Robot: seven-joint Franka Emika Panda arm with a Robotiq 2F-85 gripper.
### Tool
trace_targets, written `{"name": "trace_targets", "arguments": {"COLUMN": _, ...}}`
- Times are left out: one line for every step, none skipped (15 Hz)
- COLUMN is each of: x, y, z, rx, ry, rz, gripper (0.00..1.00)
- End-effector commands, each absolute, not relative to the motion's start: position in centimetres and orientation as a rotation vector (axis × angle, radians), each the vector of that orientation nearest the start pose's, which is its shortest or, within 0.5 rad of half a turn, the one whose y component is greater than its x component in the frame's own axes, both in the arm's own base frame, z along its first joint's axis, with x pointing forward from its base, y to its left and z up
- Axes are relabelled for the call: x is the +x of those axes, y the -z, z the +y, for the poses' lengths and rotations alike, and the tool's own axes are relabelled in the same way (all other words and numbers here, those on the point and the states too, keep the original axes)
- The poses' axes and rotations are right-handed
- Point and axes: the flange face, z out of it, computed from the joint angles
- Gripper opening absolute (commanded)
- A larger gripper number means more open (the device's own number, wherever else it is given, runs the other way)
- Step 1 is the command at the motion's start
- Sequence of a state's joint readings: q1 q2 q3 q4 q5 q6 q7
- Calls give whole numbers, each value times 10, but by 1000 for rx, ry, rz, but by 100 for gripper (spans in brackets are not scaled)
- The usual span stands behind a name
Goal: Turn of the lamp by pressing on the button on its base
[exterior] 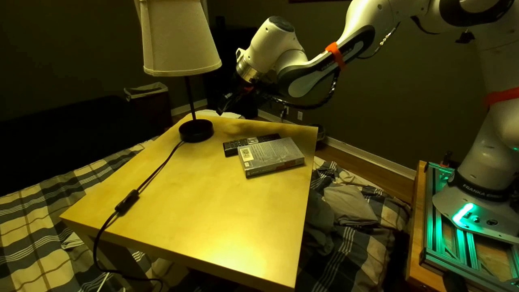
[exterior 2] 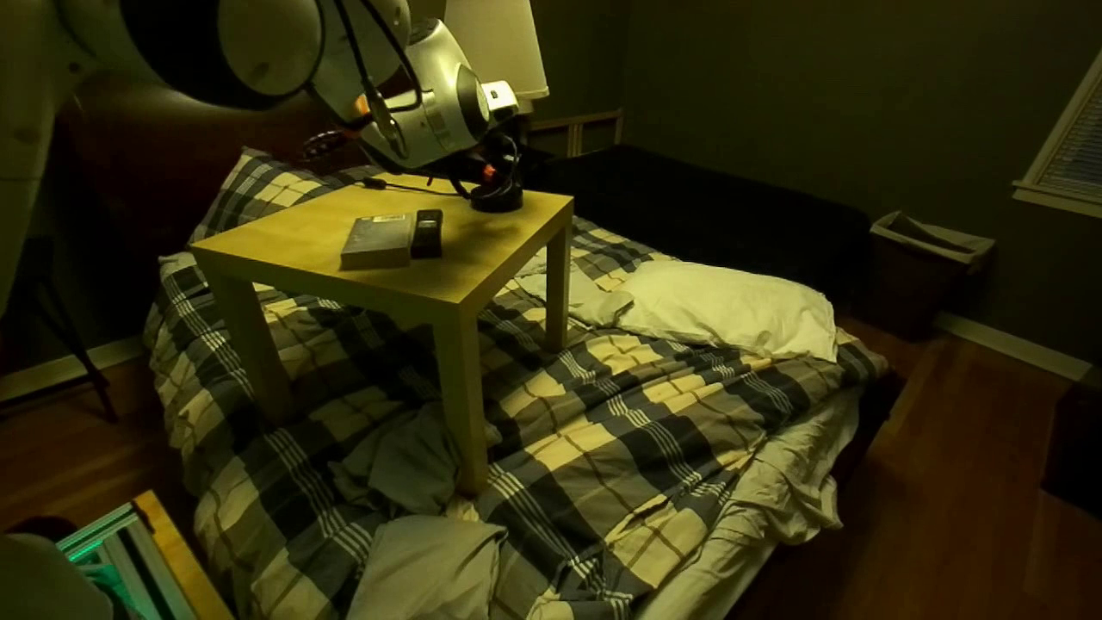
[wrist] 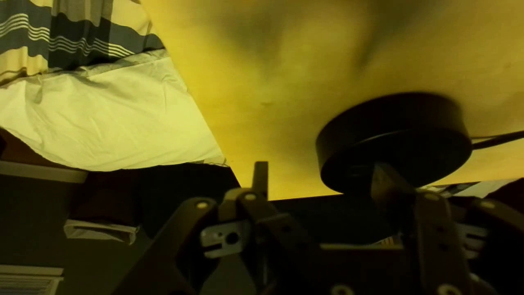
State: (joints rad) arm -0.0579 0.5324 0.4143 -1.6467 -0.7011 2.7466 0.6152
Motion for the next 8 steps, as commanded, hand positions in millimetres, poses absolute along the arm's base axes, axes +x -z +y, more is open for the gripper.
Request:
{"name": "trace_targets", "arguments": {"x": 648, "y": -421, "z": 218, "rx": -2957, "ry": 970, "rz": -391, "gripper": 99}}
{"name": "trace_targets", "arguments": {"x": 642, "y": -430, "z": 219, "rx": -2966, "ry": 945, "rz": -424, "gripper": 100}}
{"name": "trace_targets", "arguments": {"x": 635, "y": -440, "z": 222, "rx": -2967, "ry": 930, "rz": -462, "gripper": 100}}
{"name": "trace_targets", "arguments": {"x": 628, "y": -450, "z": 226, "rx": -2970, "ry": 903, "rz": -494, "gripper": 100}}
{"name": "trace_targets", "arguments": {"x": 620, "y": -460, "z": 230, "rx": -2975, "ry": 861, "rz": -533, "gripper": 100}}
{"name": "trace_targets", "arguments": {"x": 614, "y": -470, "z": 233, "rx": -2987, "ry": 824, "rz": -561, "gripper": 100}}
{"name": "trace_targets", "arguments": {"x": 606, "y": -481, "z": 235, "rx": -3003, "ry": 779, "rz": -595, "gripper": 100}}
{"name": "trace_targets", "arguments": {"x": 599, "y": -492, "z": 236, "rx": -3029, "ry": 737, "rz": -628, "gripper": 100}}
